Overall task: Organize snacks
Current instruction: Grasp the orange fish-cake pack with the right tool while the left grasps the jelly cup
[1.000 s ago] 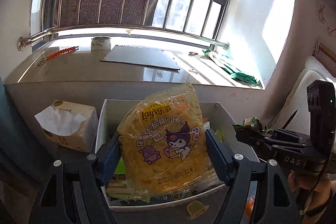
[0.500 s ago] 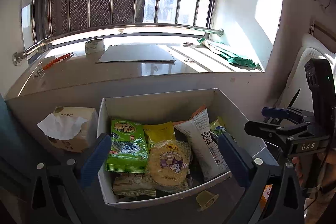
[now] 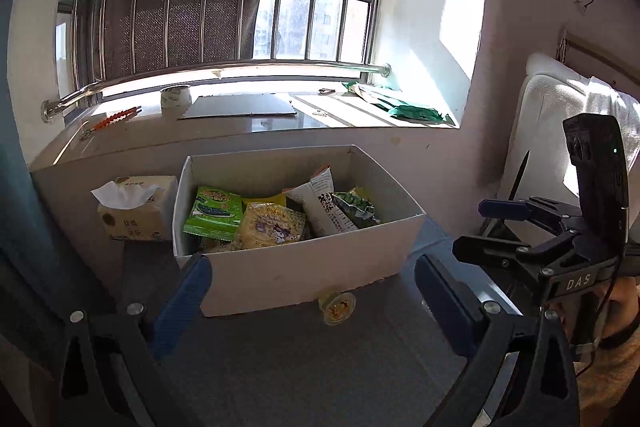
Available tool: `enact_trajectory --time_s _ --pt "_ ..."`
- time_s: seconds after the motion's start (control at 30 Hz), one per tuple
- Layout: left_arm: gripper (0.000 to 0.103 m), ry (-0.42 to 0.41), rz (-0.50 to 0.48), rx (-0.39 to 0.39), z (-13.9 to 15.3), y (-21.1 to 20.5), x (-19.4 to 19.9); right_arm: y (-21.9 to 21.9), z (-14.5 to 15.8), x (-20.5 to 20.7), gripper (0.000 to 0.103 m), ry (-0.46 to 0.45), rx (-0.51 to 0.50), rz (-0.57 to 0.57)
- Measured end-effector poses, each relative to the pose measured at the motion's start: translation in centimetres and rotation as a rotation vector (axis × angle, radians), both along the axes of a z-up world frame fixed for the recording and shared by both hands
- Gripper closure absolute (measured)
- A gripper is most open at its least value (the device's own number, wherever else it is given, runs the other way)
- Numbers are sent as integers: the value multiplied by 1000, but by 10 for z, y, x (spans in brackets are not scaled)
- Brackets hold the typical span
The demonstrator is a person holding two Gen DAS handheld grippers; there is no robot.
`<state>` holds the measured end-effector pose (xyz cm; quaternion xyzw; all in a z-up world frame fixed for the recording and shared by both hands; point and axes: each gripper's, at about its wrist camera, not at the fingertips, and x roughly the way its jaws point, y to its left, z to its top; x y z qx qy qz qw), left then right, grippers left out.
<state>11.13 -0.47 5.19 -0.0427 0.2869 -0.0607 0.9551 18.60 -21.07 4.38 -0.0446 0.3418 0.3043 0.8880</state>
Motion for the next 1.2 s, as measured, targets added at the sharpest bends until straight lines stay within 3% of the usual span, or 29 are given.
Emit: enact_trajectory --time_s 0.17,0.47,0.57,0.67,0.8,0.93,1.2 --pt "0 4 14 -32 -26 -13 -49 -15 -20 -38 0 -1 -38 -6" --pt "0 95 61 -115 -83 -9 -99 -49 -93 -94 0 133 -28 -104" --pt "0 115 83 -135 -94 -5 -105 -59 -116 -103 0 186 -69 -141" --pt "0 135 77 -153 -104 -6 -105 -68 -129 -100 0 208 -118 -174" --pt "0 145 50 -145 -108 -15 -103 -78 -133 -85 0 234 -103 -230" --pt "0 156 24 -135 -111 -24 -100 -71 -142 -63 0 211 -184 -236" --pt "0 202 18 -109 -121 -28 -88 -61 -149 -30 3 232 -229 -213"
